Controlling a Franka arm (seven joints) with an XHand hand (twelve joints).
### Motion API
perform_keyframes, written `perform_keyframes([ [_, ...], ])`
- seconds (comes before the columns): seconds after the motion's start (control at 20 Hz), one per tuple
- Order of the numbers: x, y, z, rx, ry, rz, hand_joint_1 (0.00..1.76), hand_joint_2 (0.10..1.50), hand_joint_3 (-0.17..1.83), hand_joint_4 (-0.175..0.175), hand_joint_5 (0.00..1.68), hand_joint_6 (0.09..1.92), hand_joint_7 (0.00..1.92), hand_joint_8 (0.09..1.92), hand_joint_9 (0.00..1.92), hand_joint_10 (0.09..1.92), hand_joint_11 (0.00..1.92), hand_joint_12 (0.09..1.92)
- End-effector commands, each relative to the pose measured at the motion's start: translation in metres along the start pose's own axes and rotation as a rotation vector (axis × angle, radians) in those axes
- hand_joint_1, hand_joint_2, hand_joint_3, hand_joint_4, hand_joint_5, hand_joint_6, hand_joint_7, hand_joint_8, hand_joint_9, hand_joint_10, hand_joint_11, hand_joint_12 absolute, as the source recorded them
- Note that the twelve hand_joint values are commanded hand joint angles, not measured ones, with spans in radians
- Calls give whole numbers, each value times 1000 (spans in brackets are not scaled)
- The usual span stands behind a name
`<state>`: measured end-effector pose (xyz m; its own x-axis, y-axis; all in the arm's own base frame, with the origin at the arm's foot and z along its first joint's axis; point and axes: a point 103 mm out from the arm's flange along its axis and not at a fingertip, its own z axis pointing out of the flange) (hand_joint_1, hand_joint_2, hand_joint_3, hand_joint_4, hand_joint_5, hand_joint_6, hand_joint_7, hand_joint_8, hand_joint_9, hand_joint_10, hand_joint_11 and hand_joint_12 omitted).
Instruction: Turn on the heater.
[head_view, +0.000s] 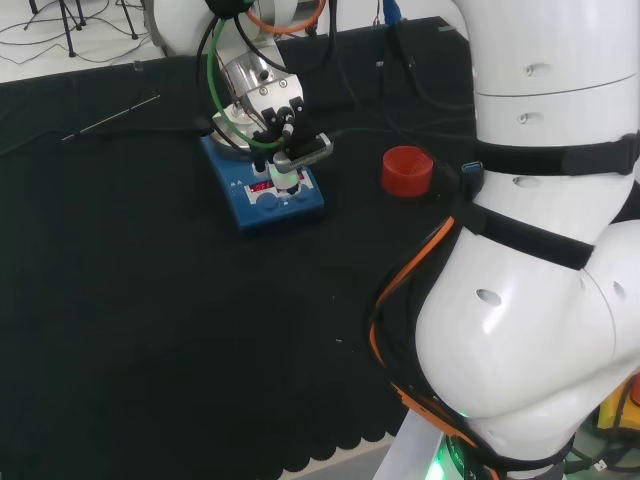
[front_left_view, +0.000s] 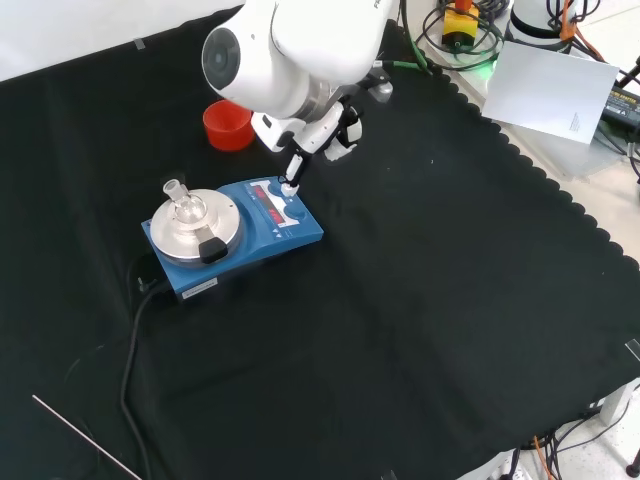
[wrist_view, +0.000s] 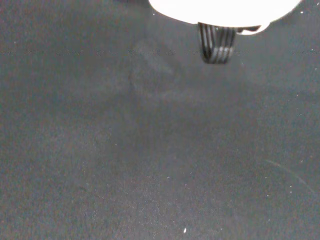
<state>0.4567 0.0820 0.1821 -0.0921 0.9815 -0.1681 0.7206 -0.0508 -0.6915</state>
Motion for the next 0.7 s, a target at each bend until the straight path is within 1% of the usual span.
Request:
perform_keyframes([
  [0.05,-1,3,5,9,5,-1,1500,590,1188,-44,329,87,1815,1802,1920,1708,1825,1557],
  [0.4,0,9,16,29,8,-4,1500,589,1192,-43,334,87,1814,1800,1920,1705,1825,1556],
  [0.55,5,13,23,37,8,-4,1500,589,1194,-43,336,87,1814,1800,1920,1704,1825,1556],
  [0.6,-4,10,20,38,10,-7,1500,589,1194,-43,336,87,1814,1800,1920,1704,1825,1556],
  [0.7,-8,11,19,39,11,-7,1500,588,1195,-43,337,87,1814,1799,1920,1704,1825,1556],
])
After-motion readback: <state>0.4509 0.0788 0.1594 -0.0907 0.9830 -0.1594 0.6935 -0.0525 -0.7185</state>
